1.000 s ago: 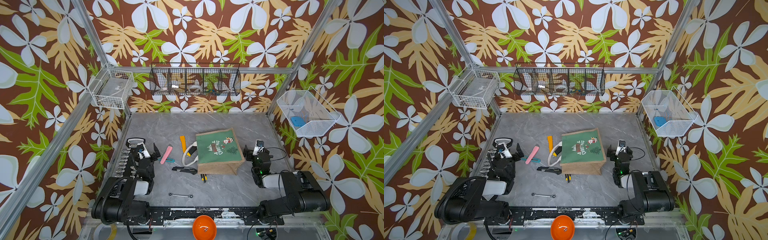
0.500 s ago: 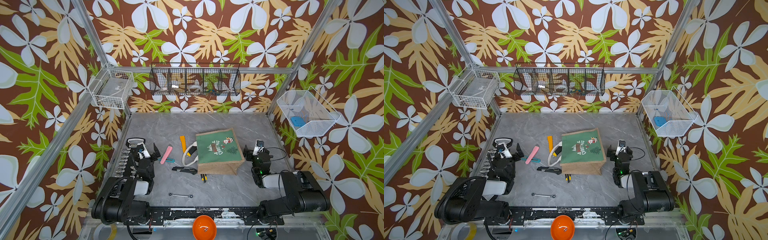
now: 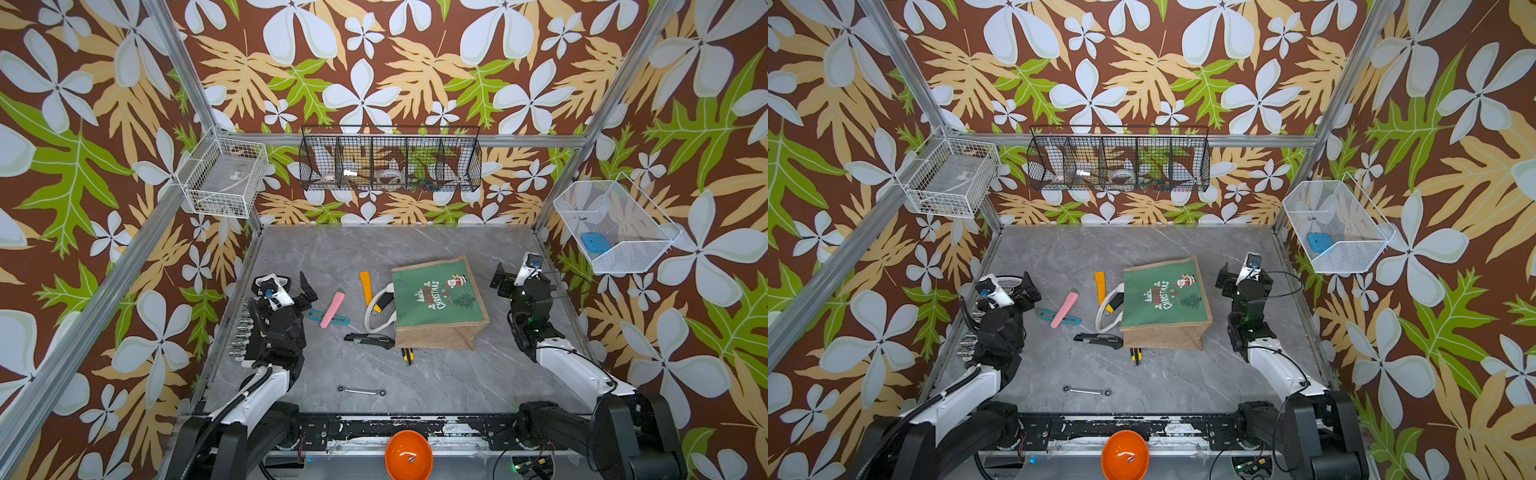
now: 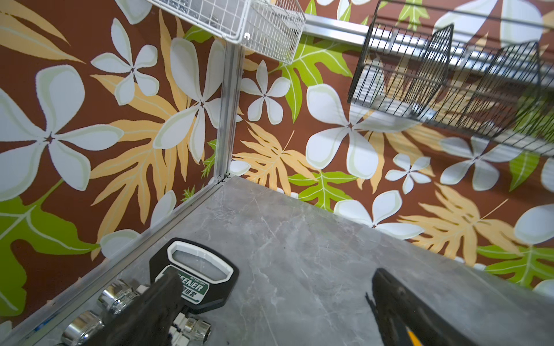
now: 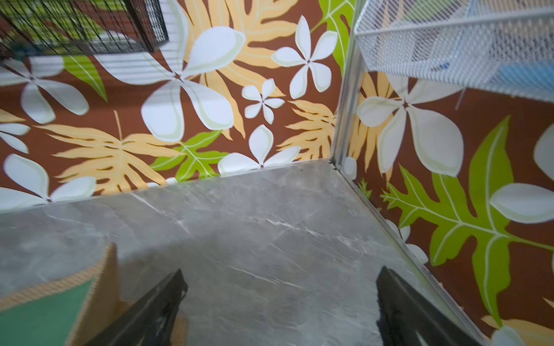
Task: Place the art knife into the pouch
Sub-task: Pick up the pouch from the center of the board.
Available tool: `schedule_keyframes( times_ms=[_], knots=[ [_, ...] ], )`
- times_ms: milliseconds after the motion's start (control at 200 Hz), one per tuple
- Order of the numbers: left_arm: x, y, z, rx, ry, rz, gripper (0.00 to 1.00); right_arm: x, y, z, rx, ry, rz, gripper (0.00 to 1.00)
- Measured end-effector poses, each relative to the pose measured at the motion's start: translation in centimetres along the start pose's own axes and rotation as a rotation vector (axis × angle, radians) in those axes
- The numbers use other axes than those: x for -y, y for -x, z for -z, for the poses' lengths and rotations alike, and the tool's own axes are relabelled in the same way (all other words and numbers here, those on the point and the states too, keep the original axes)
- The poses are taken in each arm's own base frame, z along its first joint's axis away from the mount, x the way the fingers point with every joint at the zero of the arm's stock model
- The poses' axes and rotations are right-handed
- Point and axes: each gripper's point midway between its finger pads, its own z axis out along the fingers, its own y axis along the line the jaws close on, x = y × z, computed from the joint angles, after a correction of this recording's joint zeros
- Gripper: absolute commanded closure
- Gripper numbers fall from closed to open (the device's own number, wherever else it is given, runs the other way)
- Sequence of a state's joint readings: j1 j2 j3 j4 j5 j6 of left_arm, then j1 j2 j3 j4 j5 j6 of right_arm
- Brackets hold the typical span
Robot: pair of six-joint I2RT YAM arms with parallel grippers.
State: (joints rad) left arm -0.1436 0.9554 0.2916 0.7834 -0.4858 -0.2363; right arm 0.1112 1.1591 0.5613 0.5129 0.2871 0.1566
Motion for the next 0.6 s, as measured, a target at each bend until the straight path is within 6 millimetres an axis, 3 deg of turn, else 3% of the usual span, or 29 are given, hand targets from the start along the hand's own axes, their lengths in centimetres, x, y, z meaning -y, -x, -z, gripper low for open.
schedule_keyframes(
  times_ms=[60,130,310,420,510,601],
  knots=[
    [0.4,1.1,0.2,-0.010,-0.003,0.060,0.00,-1.9,0.9,0.0,-0.035,0.041,0.018,0.01],
    [1.1,1.2,0.6,-0.058,-0.022,0.114,0.00,-5.6,1.6,0.3,-0.087,0.122,0.052,0.02],
    [1.3,-1.9,2.3,-0.262,-0.032,0.190,0.00,-16.8,1.3,3.4,-0.224,0.381,0.187,0.06],
    [1.2,-3.3,3.4,-0.361,-0.033,0.214,0.00,-22.4,0.3,5.1,-0.313,0.501,0.291,0.11],
    [1.2,-4.0,4.3,-0.420,-0.040,0.226,0.00,-25.9,-0.6,5.8,-0.366,0.555,0.402,0.12],
    [1.0,-4.5,5.4,-0.452,-0.051,0.246,0.00,-28.1,-2.1,6.2,-0.410,0.567,0.547,0.13]
  ],
)
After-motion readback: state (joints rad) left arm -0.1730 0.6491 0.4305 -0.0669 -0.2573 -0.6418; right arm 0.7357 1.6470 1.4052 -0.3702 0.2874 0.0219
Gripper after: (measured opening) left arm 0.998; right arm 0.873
